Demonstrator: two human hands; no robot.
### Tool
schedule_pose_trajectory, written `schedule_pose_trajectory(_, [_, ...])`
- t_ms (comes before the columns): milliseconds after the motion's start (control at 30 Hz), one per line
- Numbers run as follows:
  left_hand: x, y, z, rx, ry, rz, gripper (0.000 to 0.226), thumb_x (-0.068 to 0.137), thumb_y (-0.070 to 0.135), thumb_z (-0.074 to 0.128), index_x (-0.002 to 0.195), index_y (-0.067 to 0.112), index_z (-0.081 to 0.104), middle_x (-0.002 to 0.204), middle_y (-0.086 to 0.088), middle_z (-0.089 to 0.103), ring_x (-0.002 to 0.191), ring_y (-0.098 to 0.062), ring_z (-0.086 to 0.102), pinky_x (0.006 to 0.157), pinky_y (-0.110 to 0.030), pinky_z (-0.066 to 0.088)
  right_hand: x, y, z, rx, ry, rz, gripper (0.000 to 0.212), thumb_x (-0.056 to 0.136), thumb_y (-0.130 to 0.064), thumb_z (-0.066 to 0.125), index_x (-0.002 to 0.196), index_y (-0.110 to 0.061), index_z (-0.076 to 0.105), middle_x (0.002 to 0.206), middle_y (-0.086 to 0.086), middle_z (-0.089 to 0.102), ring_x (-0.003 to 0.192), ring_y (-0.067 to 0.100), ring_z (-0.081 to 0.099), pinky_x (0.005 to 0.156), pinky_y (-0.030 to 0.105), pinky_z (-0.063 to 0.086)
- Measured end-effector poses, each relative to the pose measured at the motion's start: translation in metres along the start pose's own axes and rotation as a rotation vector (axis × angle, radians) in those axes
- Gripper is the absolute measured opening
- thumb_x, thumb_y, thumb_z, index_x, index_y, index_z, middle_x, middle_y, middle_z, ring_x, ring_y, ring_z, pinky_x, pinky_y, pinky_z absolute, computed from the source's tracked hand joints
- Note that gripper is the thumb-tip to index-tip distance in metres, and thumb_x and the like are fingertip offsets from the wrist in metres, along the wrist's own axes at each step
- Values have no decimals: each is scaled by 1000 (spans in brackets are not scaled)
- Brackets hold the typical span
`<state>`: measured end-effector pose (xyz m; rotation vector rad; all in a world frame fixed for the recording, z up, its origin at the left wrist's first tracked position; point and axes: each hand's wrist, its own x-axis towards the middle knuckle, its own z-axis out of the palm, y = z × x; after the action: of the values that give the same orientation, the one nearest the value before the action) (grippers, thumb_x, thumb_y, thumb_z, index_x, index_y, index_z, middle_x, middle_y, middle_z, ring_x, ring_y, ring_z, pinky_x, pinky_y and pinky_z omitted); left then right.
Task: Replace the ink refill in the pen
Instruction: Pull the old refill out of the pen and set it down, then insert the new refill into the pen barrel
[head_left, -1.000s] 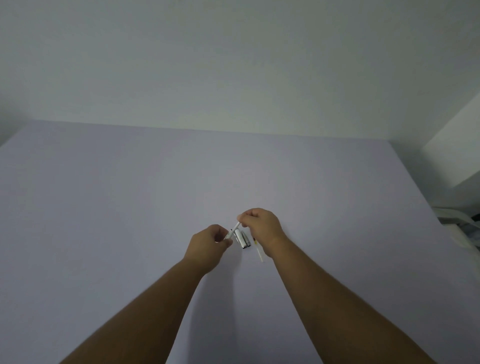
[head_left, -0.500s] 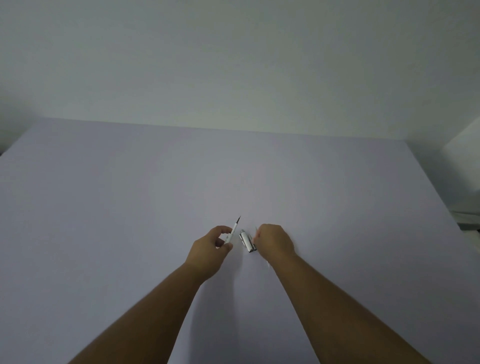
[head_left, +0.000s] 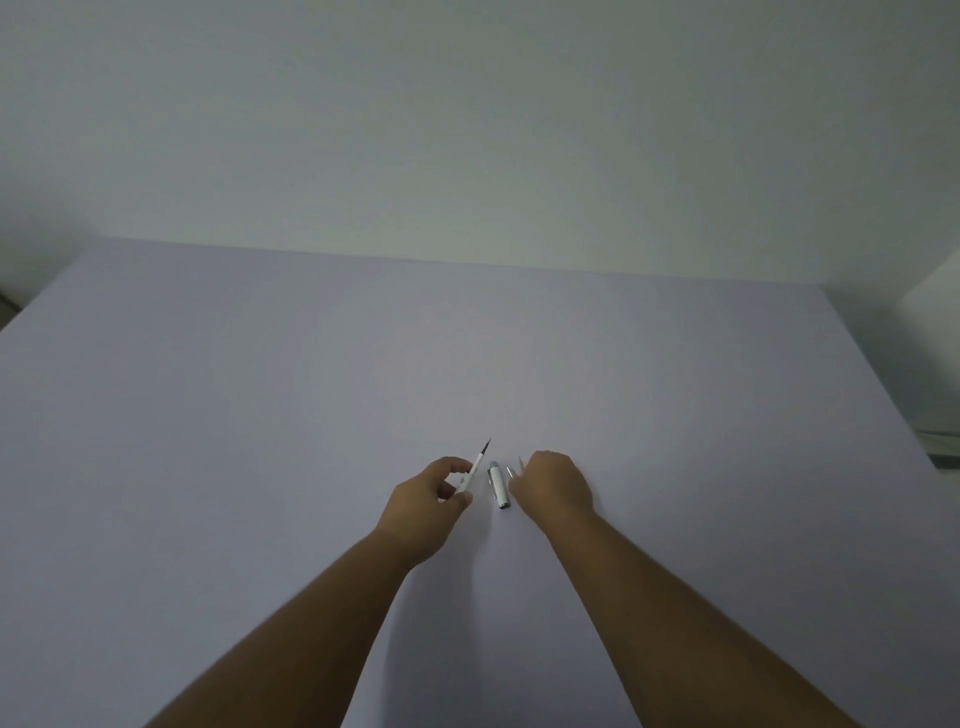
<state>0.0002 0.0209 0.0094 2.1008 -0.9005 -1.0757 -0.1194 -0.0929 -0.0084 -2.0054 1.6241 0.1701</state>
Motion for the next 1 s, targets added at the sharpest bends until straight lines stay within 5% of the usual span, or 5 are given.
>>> schedule_pose_trajectory(200, [-1, 2, -3, 24, -4, 21, 25, 91, 25, 57, 114, 34, 59, 86, 1, 60, 68, -17, 55, 73, -37, 57, 2, -5, -12, 341, 30, 34, 27, 82, -26, 56, 61, -12, 47, 63, 6, 51, 65, 25, 47, 54, 27, 34])
schedule_pose_trajectory(467, [-5, 8, -1, 60, -9, 41, 25, 93, 25, 55, 115, 34, 58, 85, 1, 59, 66, -16, 53, 69, -33, 56, -10, -14, -35, 1154, -94, 103, 13, 82, -15, 62, 70, -12, 66, 68, 2, 60, 58, 12, 46, 52, 23, 38])
schedule_pose_trajectory(1000, [-9, 18, 2, 58, -8, 69, 21, 93, 25, 55, 111, 35, 57, 81, 1, 58, 65, -16, 53, 70, -34, 56, -21, -11, -36, 1124, -119, 8, 7, 83, -17, 65, 77, -15, 68, 83, 5, 71, 62, 13, 50, 56, 24, 41])
